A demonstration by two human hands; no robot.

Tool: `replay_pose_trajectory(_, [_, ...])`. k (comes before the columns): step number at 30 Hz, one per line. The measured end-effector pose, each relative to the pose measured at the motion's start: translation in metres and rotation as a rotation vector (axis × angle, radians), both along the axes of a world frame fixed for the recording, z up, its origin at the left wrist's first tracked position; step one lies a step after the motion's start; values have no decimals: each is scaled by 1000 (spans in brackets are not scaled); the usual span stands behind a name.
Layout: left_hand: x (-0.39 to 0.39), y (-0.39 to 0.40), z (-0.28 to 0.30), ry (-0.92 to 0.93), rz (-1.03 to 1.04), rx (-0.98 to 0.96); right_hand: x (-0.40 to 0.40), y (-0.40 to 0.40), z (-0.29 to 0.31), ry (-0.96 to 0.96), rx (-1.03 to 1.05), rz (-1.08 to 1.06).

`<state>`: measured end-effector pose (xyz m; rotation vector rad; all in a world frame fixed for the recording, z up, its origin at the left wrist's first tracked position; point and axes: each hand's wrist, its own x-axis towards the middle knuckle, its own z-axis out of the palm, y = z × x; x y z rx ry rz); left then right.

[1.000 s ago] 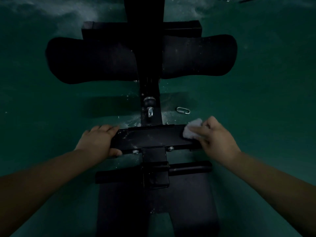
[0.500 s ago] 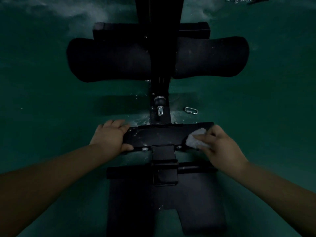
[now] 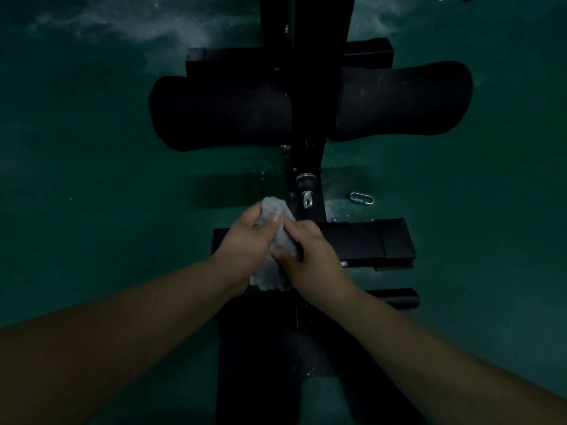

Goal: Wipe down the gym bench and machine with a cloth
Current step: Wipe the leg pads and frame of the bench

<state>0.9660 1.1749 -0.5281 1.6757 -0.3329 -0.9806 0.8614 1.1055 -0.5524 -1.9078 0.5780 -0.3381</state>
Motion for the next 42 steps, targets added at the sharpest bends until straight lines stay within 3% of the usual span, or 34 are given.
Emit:
replay_pose_trajectory(4, [11,3,-3,102,29,-15,-13,-11,-10,-3,-119,10])
replay_pose_trajectory(5, [17,5,-4,50,19,17,-21,-19,-15,11,-146,-35])
replay_pose_trajectory(8, [39,13,-10,-535,-182,223,-52,-54,-30,144,-273,-209])
replay_pose_trajectory(10, [42,12,-14,-845,-325,254,-65,-78,-41,258,-389,-227])
replay_pose_trajectory(14, [22,-19,-32,-1072,-590,98,-62,-97,-59,348,-534,-53])
replay_pose_trajectory(19, [13,-26,-64,-1332,-889,15,-59,-97,-73,282,-605,-48])
replay_pose_trajectory(25, [77,19,-56,-1394,-961,131,-60,-98,-74,286,-616,-37])
replay_pose_trajectory(29, [108,67,-53,-1422,-817,251,-59,-96,-75,305,-610,-38])
replay_pose_trajectory(33, [74,39,-43,-1370,-651,152,-52,-90,-72,343,-596,-34])
replay_pose_trajectory(37, [31,5,-60,-1442,-912,80,-43,-84,-69,366,-586,-40])
replay_pose_trajectory(42, [56,29,-46,-1472,-1103,150,-44,-86,-68,383,-578,-21])
